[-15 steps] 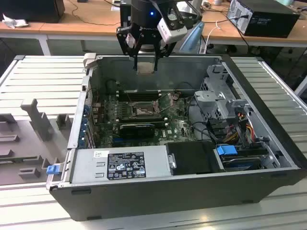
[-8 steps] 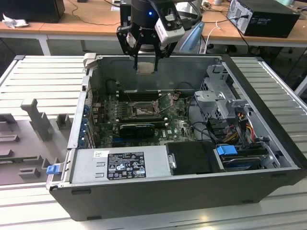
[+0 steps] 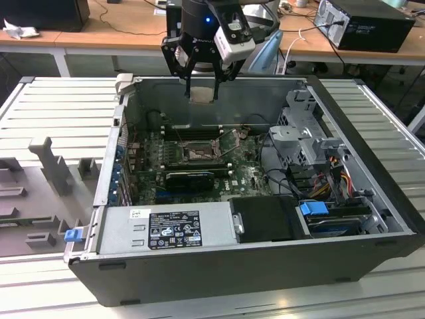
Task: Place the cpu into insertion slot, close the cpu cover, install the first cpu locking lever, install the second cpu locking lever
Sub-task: 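Place the cpu into insertion slot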
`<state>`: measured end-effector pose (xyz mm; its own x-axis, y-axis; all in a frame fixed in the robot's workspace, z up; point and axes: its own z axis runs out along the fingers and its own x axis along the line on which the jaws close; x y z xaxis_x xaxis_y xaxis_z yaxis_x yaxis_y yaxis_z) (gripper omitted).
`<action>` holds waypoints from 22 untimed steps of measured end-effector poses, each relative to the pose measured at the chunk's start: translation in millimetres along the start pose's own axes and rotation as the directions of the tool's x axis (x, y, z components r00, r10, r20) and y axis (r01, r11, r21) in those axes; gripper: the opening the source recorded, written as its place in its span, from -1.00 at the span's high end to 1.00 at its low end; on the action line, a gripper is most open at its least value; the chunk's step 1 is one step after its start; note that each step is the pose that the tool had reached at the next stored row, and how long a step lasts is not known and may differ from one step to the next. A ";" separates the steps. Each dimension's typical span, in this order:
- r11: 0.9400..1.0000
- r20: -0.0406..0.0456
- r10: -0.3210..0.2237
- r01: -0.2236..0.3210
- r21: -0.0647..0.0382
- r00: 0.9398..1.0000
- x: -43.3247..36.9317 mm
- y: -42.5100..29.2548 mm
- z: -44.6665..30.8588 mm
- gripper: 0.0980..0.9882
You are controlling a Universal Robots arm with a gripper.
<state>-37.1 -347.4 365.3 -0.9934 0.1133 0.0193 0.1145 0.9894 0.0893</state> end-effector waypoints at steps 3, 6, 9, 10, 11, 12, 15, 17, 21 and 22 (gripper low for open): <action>1.000 0.000 0.003 -0.003 0.000 1.000 0.0 0.0 0.0 0.03; 1.000 0.000 0.005 -0.005 0.000 1.000 0.0 0.0 0.0 0.03; 1.000 0.001 0.010 -0.010 0.000 1.000 0.0 0.0 0.0 0.03; 1.000 0.001 0.013 -0.013 0.000 1.000 0.0 0.0 0.0 0.03; 1.000 0.001 0.014 -0.014 0.000 1.000 0.0 0.0 0.0 0.03; 1.000 0.001 0.016 -0.016 0.000 1.000 0.0 0.0 0.0 0.03; 1.000 0.002 0.025 -0.025 -0.001 1.000 0.0 0.0 0.0 0.03; 0.999 0.003 0.035 -0.035 -0.001 0.999 0.0 0.0 0.0 0.03; 0.999 0.005 0.053 -0.053 -0.001 0.999 0.0 0.0 0.0 0.03; 0.998 0.005 0.056 -0.056 -0.001 0.998 0.0 0.0 0.0 0.03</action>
<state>-37.1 -347.4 365.3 -0.9855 0.1688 0.0193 0.1699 0.9814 0.0893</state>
